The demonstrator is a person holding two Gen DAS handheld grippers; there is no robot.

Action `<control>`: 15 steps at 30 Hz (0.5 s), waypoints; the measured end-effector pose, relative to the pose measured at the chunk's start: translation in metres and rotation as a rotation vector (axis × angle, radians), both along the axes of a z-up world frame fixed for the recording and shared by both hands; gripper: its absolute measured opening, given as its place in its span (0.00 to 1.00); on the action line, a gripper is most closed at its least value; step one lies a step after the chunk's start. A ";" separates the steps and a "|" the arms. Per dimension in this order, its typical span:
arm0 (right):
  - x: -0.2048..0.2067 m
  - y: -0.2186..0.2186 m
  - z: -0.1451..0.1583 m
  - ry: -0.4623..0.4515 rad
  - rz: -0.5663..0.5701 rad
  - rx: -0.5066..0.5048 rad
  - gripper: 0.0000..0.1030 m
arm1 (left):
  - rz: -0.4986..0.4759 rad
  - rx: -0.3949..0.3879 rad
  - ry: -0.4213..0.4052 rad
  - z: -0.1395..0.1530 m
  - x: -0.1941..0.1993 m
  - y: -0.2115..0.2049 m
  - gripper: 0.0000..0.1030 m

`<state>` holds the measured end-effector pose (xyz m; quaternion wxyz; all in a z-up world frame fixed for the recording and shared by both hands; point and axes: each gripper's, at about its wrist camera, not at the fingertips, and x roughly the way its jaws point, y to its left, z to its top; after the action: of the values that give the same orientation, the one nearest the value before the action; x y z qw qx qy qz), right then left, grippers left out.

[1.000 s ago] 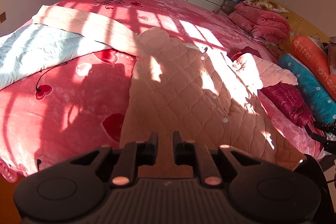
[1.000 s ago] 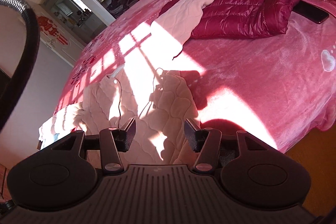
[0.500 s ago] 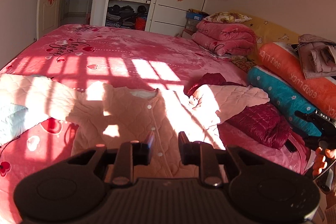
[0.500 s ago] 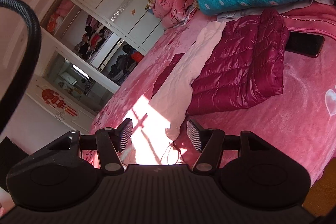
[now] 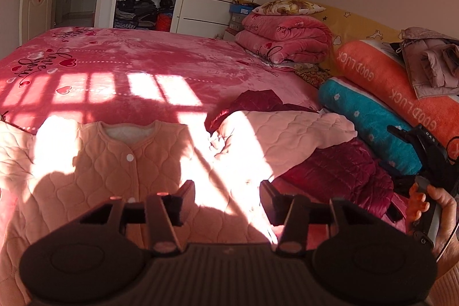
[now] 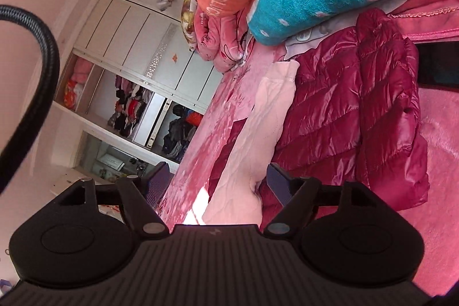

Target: Fold large clothes

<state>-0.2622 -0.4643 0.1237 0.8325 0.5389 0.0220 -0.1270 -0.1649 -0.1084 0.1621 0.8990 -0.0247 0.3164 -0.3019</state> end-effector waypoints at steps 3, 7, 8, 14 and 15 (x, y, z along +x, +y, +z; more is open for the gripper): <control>0.025 -0.014 -0.012 0.015 0.000 0.024 0.97 | 0.015 0.029 -0.019 -0.016 0.012 -0.012 0.77; 0.053 -0.028 -0.023 -0.002 0.020 0.056 0.98 | 0.044 0.060 -0.028 -0.034 0.027 -0.018 0.85; 0.059 -0.030 -0.023 -0.002 0.020 0.048 0.98 | 0.050 0.066 -0.028 -0.036 0.031 -0.019 0.88; 0.088 -0.046 -0.026 -0.005 -0.002 0.051 0.98 | 0.086 0.080 -0.037 -0.050 0.050 -0.009 0.93; 0.093 -0.051 -0.028 0.005 -0.010 0.054 0.98 | 0.093 0.080 -0.039 -0.052 0.052 -0.006 0.94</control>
<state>-0.1688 -0.5149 0.0958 0.8168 0.5611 0.0248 -0.1317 -0.1132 -0.1144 0.1103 0.9183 0.0022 0.3092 -0.2472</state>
